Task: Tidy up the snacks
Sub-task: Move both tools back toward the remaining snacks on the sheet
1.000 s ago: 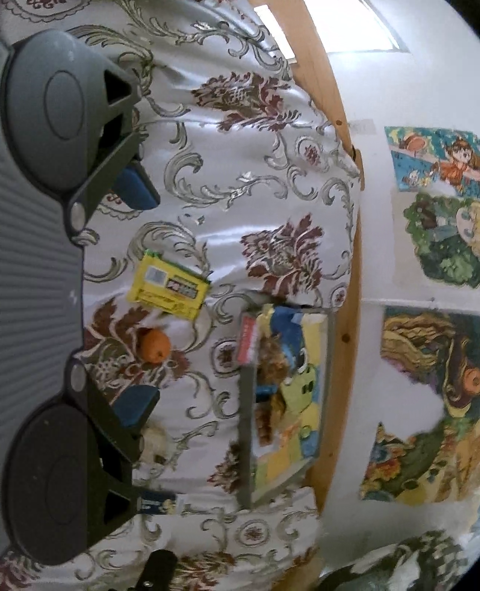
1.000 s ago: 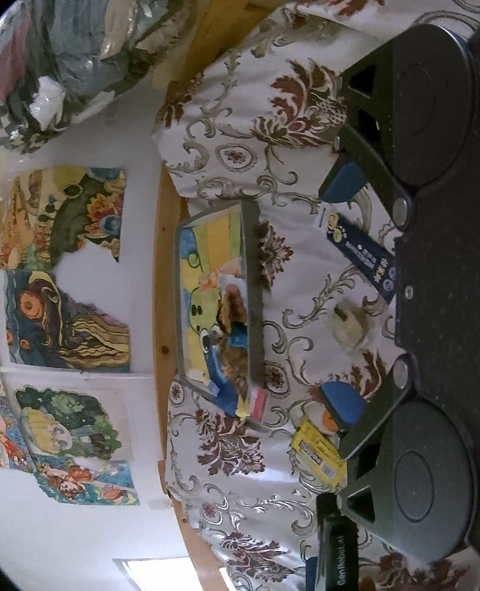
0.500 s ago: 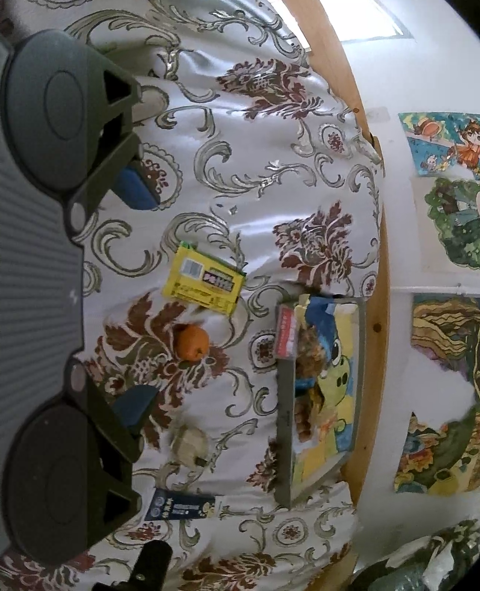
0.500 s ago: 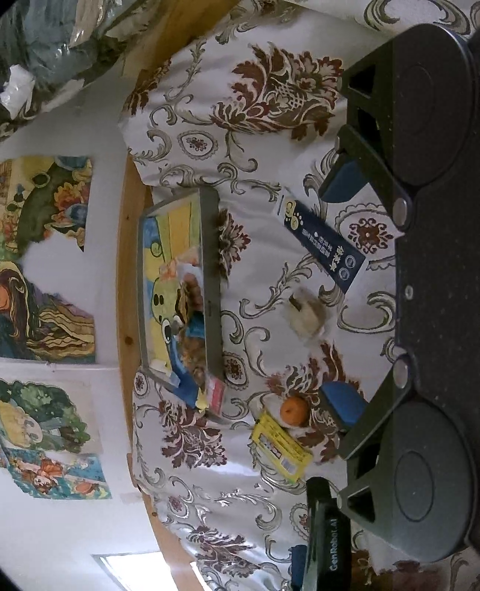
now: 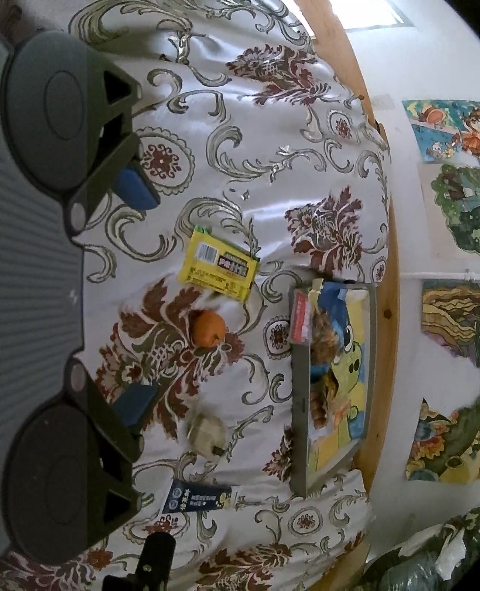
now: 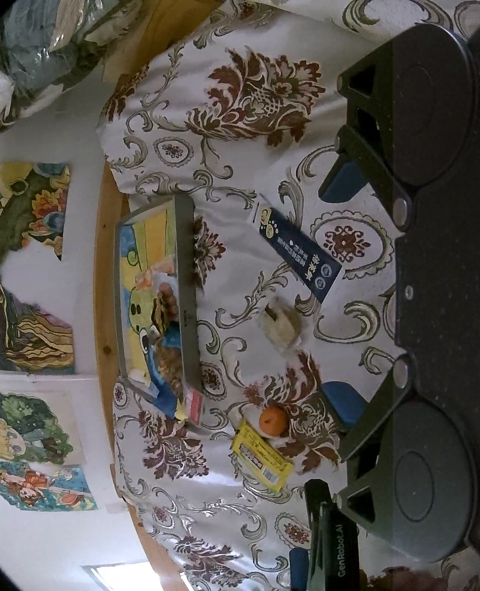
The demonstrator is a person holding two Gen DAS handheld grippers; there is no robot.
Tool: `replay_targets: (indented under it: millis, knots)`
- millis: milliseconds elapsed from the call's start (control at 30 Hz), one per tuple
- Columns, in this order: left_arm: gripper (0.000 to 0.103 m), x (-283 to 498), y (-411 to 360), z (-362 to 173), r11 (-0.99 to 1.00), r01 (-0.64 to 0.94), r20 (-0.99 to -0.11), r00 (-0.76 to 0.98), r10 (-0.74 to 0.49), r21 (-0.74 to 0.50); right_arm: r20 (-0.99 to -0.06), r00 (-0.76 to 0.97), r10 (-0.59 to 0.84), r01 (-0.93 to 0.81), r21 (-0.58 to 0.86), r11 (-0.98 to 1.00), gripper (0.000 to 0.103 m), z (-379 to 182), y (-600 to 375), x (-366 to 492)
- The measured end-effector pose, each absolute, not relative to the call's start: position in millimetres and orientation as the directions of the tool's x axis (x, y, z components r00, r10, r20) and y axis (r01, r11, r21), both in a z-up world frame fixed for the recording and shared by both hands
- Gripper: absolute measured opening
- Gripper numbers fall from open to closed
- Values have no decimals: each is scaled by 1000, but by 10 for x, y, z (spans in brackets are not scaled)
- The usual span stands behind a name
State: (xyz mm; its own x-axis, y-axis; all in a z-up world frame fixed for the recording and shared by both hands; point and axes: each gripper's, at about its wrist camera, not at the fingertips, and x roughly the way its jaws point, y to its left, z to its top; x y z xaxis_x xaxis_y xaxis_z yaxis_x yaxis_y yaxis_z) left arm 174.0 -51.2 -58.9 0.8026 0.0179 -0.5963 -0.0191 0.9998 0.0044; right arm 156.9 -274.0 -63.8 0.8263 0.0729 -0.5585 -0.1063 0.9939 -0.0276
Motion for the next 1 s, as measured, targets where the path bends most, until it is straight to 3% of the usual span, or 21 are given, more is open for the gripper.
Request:
replay_targets:
  millis: [1000]
  knots:
    - [103,1936,-660,-568,999,-23,-588,809,6,-22,-567,822,56,-57,16,998,102,-638,-2861,1689]
